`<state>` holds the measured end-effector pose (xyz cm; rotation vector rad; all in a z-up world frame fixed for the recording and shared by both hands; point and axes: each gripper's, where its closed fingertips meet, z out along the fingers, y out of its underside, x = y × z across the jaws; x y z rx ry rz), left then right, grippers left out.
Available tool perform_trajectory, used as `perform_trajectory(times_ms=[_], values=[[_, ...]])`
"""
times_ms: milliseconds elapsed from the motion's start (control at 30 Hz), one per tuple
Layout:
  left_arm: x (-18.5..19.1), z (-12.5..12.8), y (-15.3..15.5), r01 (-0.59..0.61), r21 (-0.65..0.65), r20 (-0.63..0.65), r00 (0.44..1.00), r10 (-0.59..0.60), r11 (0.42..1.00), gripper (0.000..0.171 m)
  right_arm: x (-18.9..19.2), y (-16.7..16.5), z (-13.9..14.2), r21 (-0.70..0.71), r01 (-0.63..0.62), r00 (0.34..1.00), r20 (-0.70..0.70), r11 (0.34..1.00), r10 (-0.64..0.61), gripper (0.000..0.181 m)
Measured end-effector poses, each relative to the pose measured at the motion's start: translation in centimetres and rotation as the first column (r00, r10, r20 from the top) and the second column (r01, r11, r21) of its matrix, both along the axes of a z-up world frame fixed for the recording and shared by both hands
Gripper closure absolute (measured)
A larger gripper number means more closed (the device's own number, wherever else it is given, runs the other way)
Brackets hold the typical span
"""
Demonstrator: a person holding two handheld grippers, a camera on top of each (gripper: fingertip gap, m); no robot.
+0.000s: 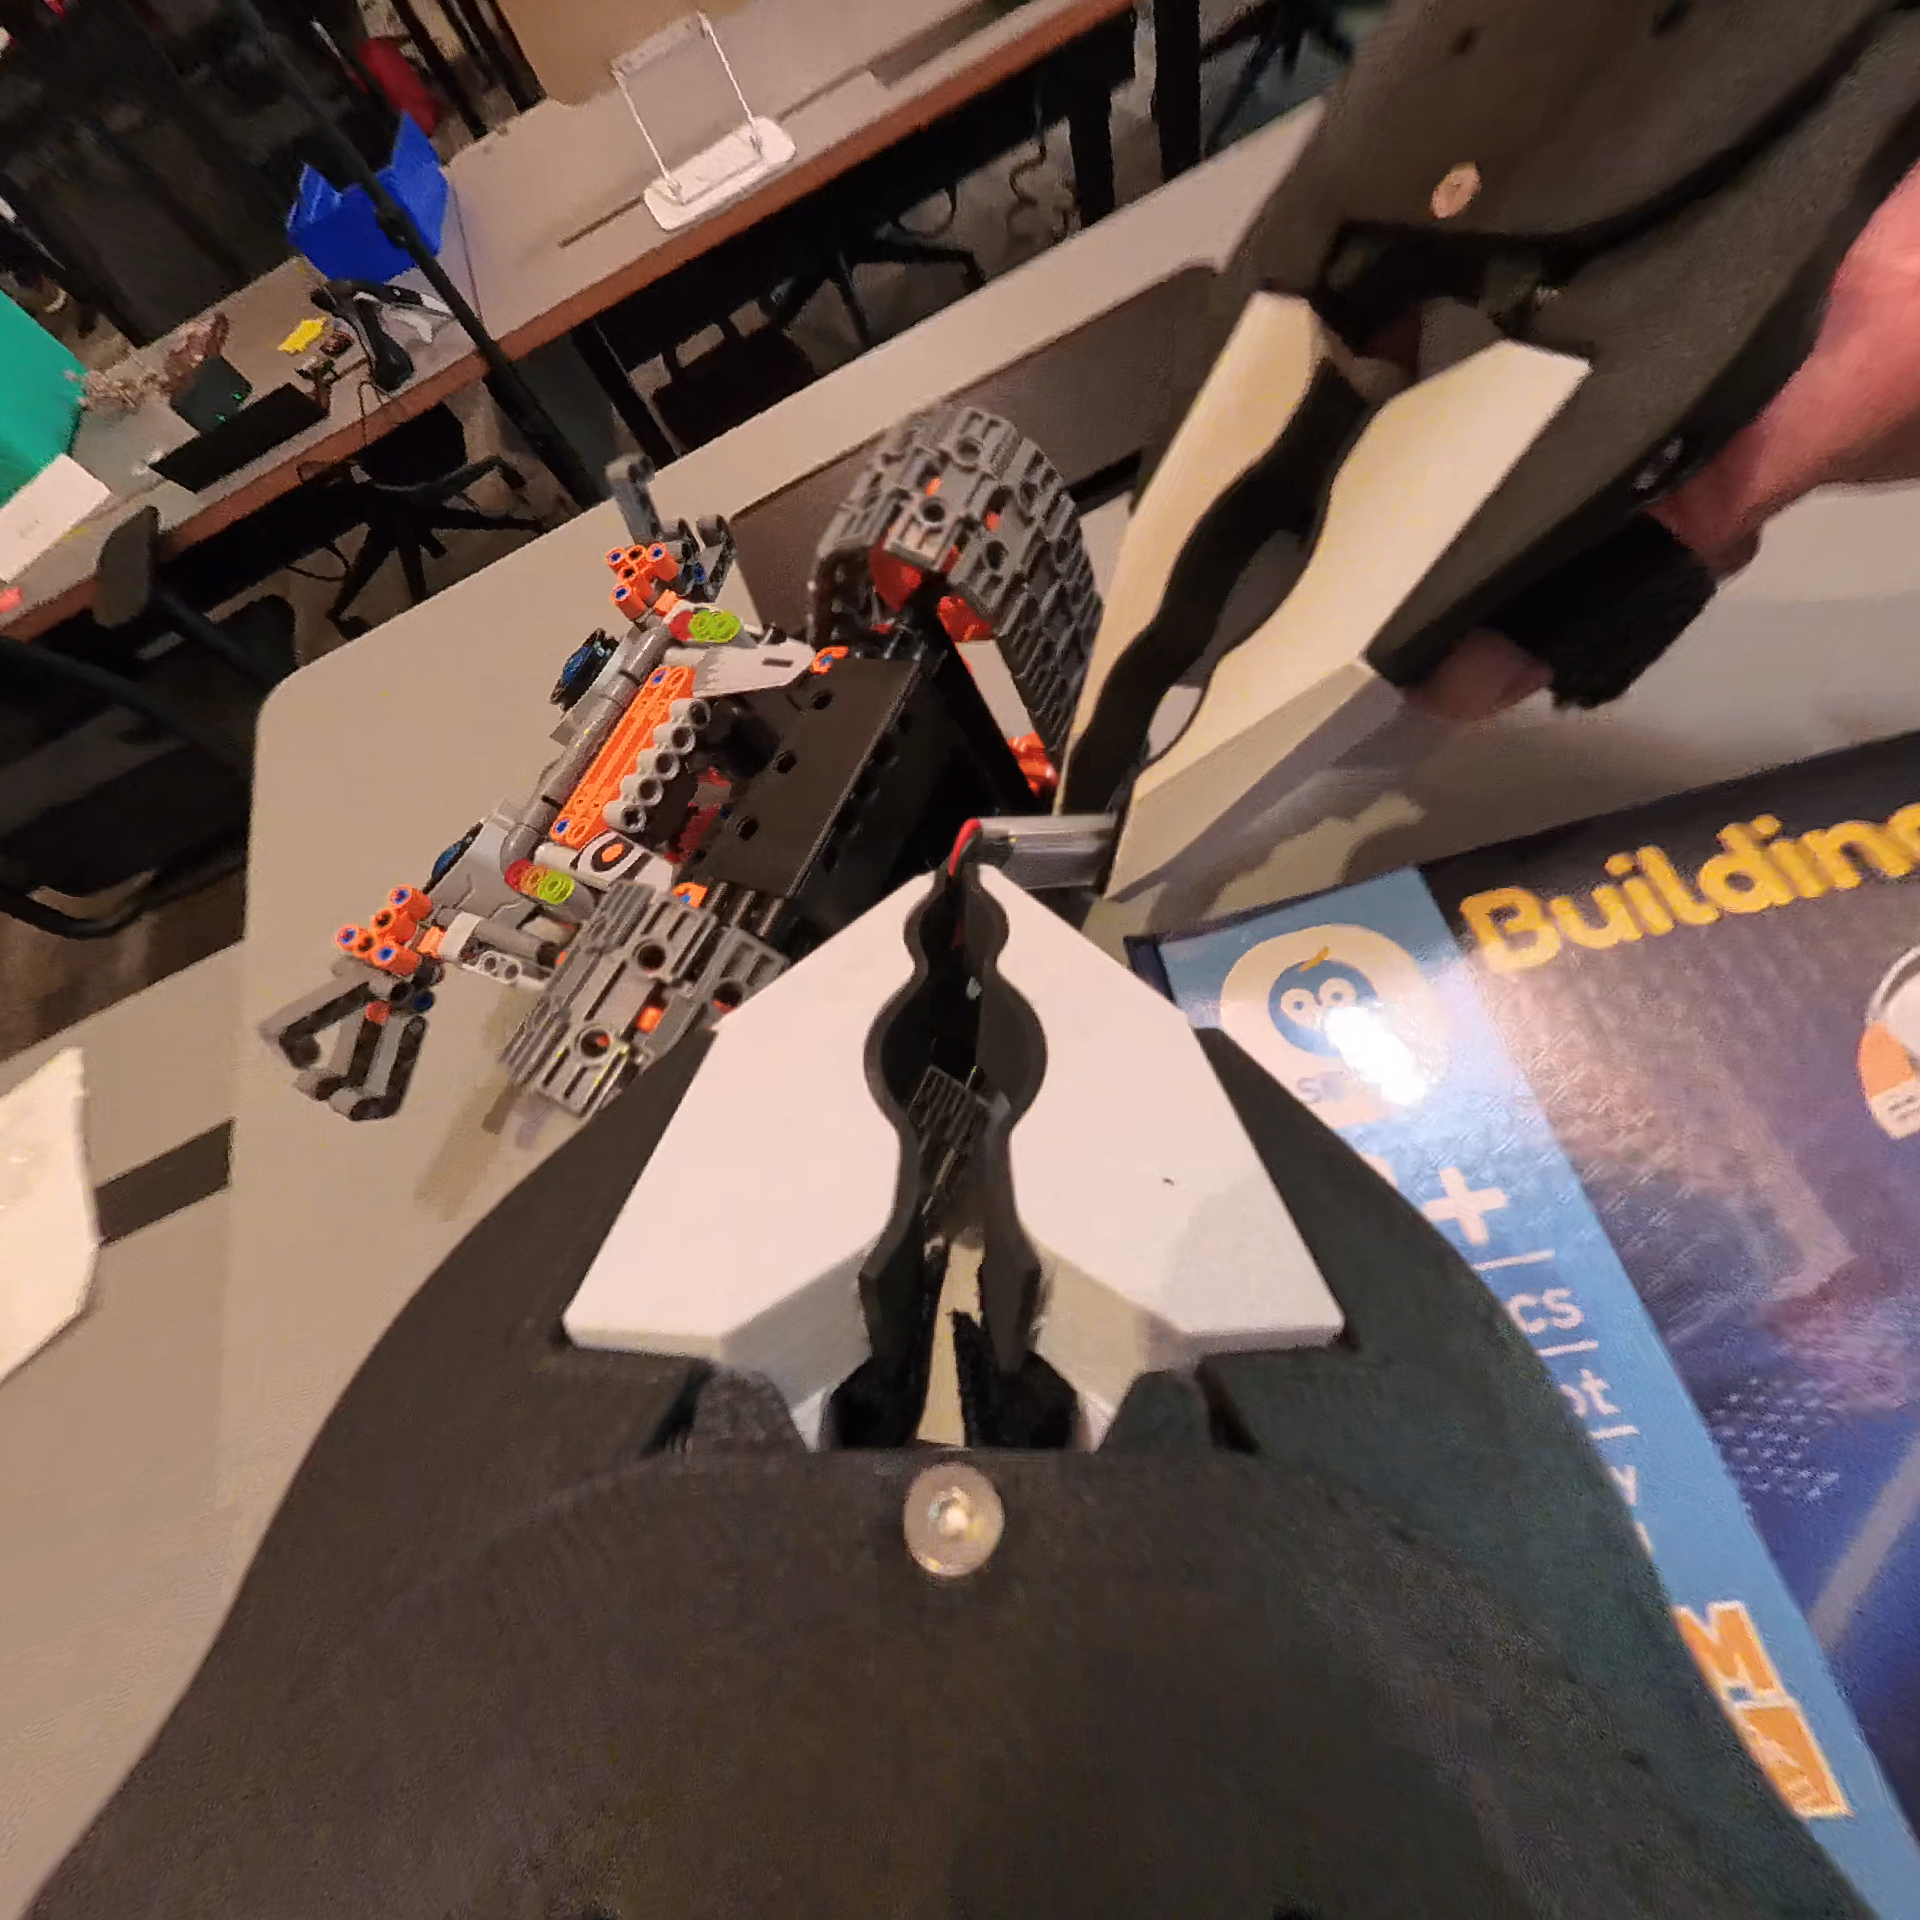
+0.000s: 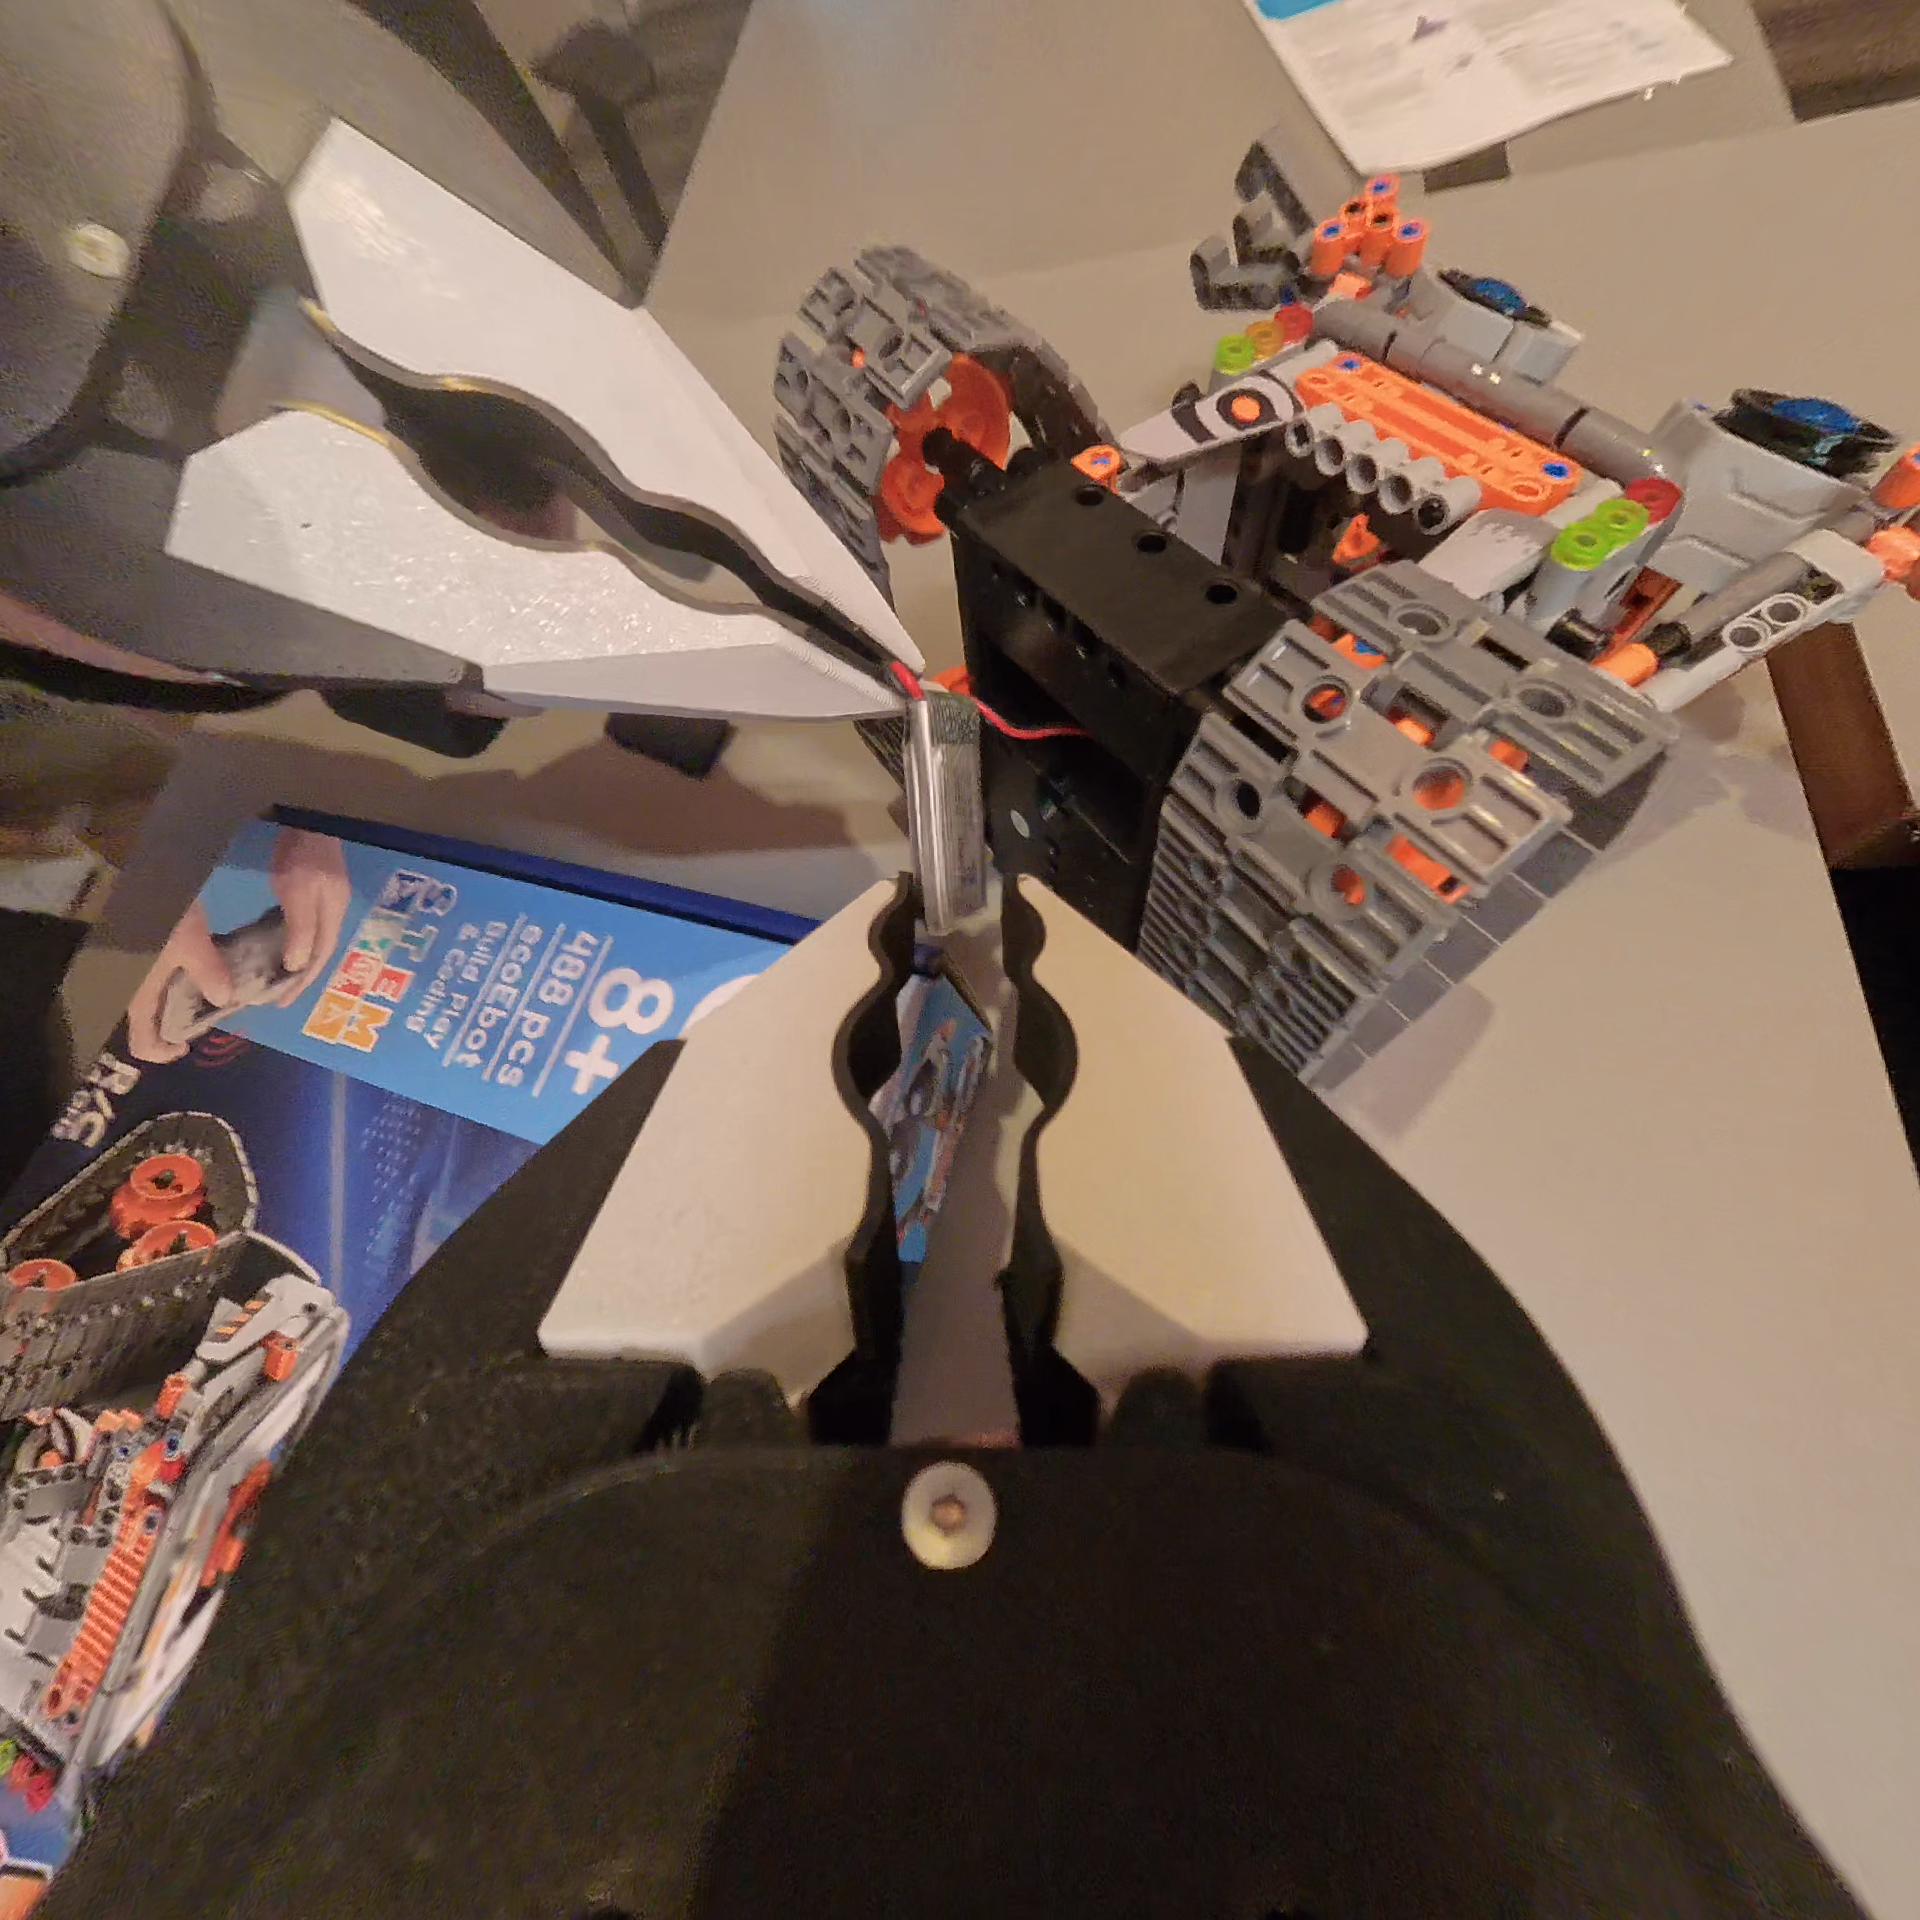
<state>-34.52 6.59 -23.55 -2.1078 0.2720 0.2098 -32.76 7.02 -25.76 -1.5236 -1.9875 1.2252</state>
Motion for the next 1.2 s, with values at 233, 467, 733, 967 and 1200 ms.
perform_trajectory(times_ms=[233, 467, 733, 967, 1200], values=[[0.0, 0.1, -0.2, -0.07, 0.062, 0.294, 0.955, 0.049, 0.996, 0.171, -0.3, -0.8, 0.3, 0.011, 0.026, 0.997, -0.068, 1.0, -0.025, 0.17], [-0.3, 0.2, -0.2, -0.117, 0.081, 0.432, 0.899, 0.071, 0.99, 0.171, -0.5, -0.6, 0.6, 0.056, 0.054, 0.994, -0.1, 0.997, -0.048, 0.176], [0.2, 0.7, -1.6, -0.104, 0.123, 0.133, 0.987, 0.087, 0.987, 0.167, 0.3, 1.7, 0.1, 0.26, 0.151, 0.988, -0.024, 0.954, -0.15, 0.176], [-0.8, -1.3, -0.6, -0.152, 0.07, -0.01, 0.988, 0.153, 0.986, 0.171, 0.1, 1.4, -0.2, 0.261, 0.174, 0.983, 0.009, 0.95, -0.182, 0.176], [-1.1, -1.7, 0.0, -0.167, 0.085, -0.05, 0.984, 0.172, 0.982, 0.171, 0.3, 1.3, -0.3, 0.214, 0.169, 0.983, 0.029, 0.962, -0.179, 0.176]])
